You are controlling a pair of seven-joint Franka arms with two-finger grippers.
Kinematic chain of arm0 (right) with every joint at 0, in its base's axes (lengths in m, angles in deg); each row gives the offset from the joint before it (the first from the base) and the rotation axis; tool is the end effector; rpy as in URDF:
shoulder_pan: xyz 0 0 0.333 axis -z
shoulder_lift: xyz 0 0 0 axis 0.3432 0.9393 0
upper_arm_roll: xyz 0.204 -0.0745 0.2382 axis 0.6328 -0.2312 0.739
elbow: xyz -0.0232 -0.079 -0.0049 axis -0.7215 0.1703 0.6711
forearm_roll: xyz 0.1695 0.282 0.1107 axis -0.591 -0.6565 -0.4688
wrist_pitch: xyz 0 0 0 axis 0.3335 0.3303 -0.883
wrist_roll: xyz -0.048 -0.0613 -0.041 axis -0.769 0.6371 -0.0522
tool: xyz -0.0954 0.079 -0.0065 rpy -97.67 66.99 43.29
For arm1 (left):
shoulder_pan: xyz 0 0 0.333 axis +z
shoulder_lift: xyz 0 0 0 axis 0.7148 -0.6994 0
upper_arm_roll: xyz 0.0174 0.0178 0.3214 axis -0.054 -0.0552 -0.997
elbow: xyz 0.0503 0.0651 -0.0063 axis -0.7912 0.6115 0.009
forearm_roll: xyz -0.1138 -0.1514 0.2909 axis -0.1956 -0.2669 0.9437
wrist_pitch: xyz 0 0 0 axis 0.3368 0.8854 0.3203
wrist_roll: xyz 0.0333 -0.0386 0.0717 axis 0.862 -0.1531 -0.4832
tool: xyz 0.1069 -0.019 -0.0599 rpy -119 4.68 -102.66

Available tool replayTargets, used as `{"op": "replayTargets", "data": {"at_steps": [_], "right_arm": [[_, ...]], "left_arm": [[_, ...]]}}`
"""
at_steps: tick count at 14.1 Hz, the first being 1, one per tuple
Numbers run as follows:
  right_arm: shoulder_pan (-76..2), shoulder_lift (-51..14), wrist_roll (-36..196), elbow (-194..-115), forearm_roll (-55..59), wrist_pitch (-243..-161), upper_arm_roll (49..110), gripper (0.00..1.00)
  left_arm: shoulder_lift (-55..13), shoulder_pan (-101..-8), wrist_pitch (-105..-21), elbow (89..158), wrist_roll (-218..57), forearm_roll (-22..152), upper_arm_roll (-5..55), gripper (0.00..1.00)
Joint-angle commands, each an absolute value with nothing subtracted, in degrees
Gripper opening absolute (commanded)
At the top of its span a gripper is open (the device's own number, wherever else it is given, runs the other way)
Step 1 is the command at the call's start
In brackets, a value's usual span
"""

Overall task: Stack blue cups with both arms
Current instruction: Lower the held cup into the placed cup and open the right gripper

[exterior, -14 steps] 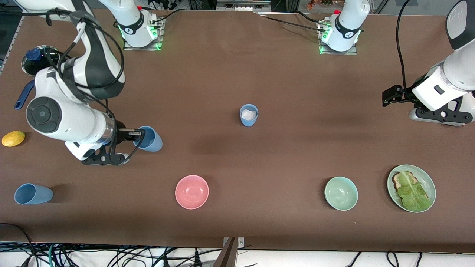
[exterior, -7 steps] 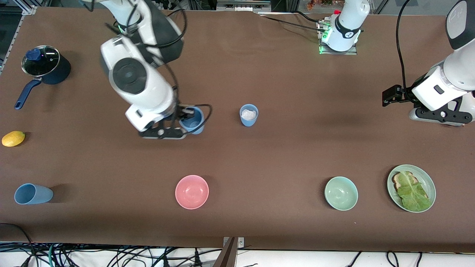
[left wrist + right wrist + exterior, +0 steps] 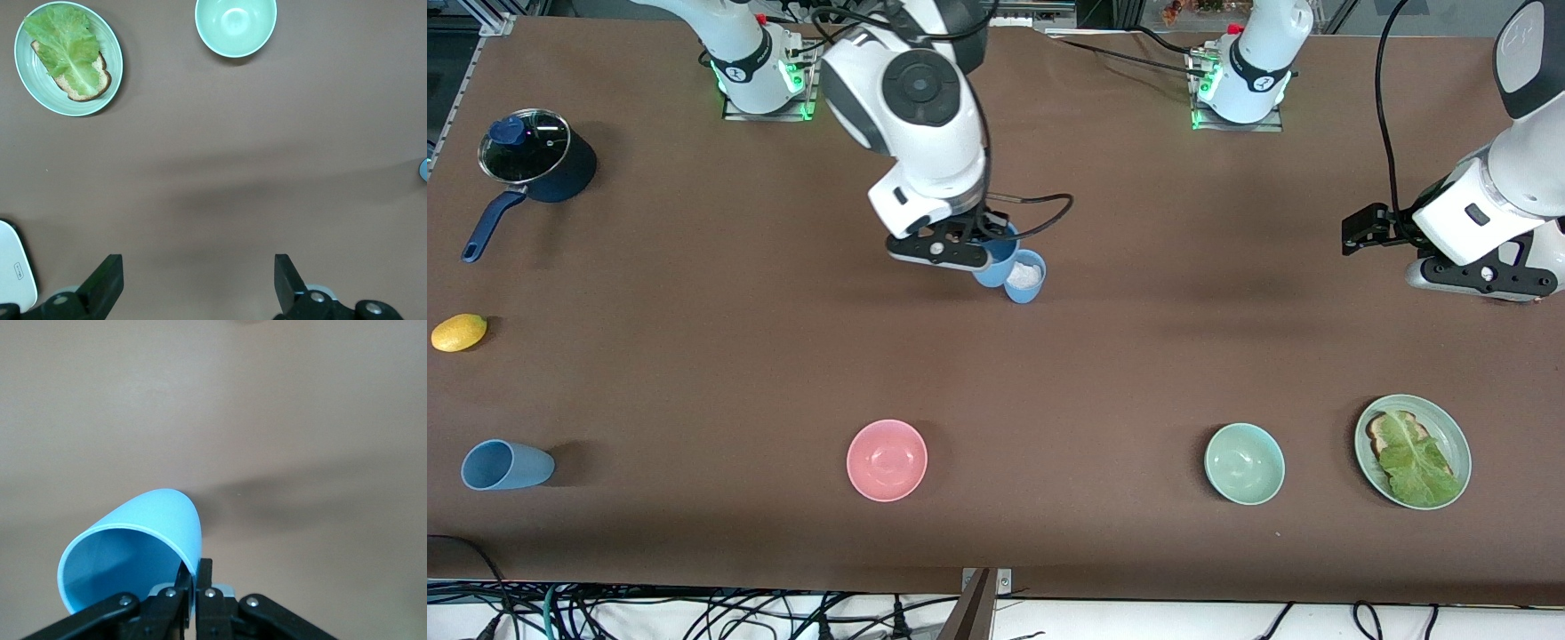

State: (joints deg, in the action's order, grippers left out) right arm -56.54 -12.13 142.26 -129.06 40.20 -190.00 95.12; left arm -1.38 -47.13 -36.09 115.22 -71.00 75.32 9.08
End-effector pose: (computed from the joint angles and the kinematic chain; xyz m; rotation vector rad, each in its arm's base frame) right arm 0.4782 0.4650 0.4480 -3.0819 0.3169 0.0841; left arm 0.5311 -0.0319 0.5507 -3.1082 0.1868 0.1883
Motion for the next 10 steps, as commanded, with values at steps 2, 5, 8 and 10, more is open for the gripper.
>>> {"op": "replayTargets", "data": {"at_steps": [2, 5, 8, 10], "right_arm": [[-61.4, -9.1, 147.7, -127.8, 40.3, -194.5, 92.1, 0.00], [-63.4, -7.8, 150.2, -127.9, 40.3, -196.6, 91.3, 0.00], [-63.7, -7.8, 150.7, -128.7, 40.4, -196.9, 91.3, 0.00], [-63.4, -7.9, 150.6, -130.0, 40.5, -197.3, 91.3, 0.00]], "left_arm": [[-0.1, -47.0, -35.8, 116.3, -70.3, 74.7, 9.1, 1.00], [-0.1, -47.0, -35.6, 116.2, -70.3, 74.7, 8.9, 1.00], [-0.1, -47.0, -35.6, 116.2, -70.3, 74.7, 9.0, 1.00], [-0.1, -46.9, -35.5, 116.2, -70.3, 74.7, 8.9, 1.00]]}}
